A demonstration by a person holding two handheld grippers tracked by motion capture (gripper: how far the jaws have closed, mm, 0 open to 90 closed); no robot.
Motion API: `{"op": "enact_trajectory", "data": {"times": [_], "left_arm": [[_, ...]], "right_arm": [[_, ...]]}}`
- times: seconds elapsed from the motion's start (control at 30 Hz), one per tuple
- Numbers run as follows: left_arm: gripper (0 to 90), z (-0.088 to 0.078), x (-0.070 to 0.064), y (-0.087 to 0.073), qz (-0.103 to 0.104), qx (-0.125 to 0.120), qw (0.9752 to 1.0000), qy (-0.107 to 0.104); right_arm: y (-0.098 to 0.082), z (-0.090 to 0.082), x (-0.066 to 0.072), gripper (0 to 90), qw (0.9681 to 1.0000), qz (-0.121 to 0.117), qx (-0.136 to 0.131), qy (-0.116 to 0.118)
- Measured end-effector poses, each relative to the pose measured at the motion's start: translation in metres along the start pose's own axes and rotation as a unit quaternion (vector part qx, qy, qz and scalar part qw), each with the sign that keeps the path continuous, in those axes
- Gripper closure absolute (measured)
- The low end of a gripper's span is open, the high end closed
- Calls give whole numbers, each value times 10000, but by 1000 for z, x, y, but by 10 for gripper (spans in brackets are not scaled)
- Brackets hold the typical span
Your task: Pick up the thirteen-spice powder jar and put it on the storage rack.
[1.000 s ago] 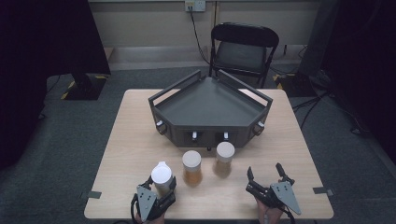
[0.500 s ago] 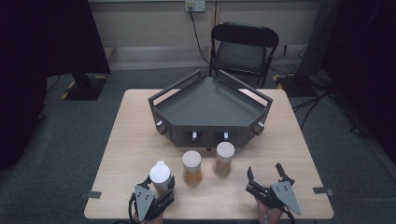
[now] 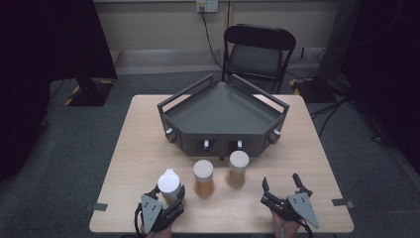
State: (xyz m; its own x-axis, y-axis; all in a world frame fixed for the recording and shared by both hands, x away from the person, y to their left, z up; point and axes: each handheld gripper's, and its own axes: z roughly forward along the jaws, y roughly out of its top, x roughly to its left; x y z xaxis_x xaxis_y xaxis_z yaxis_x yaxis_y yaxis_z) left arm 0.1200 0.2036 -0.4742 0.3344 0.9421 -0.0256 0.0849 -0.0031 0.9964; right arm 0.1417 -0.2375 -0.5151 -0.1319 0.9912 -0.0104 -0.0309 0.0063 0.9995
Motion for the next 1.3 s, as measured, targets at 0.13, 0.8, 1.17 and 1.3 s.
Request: {"op": "enact_trajectory", "data": {"times": [0.13,0.8,1.17,1.3], "left_arm": [[310,0,1,2,-4,-17,10000,-14],[310,5,11,19,84,-105,9997,-206],[310,8,17,32,124,-88,9992,-360],[310,9,21,35,94,-99,9991,-410]], "right_arm": [[0,0,0,6,10000,0,0,0],[0,0,0,6,10000,-1,-1,5],[0,0,-1,6,10000,0,-1,15],[0,0,0,6,10000,-1,-1,15]]}}
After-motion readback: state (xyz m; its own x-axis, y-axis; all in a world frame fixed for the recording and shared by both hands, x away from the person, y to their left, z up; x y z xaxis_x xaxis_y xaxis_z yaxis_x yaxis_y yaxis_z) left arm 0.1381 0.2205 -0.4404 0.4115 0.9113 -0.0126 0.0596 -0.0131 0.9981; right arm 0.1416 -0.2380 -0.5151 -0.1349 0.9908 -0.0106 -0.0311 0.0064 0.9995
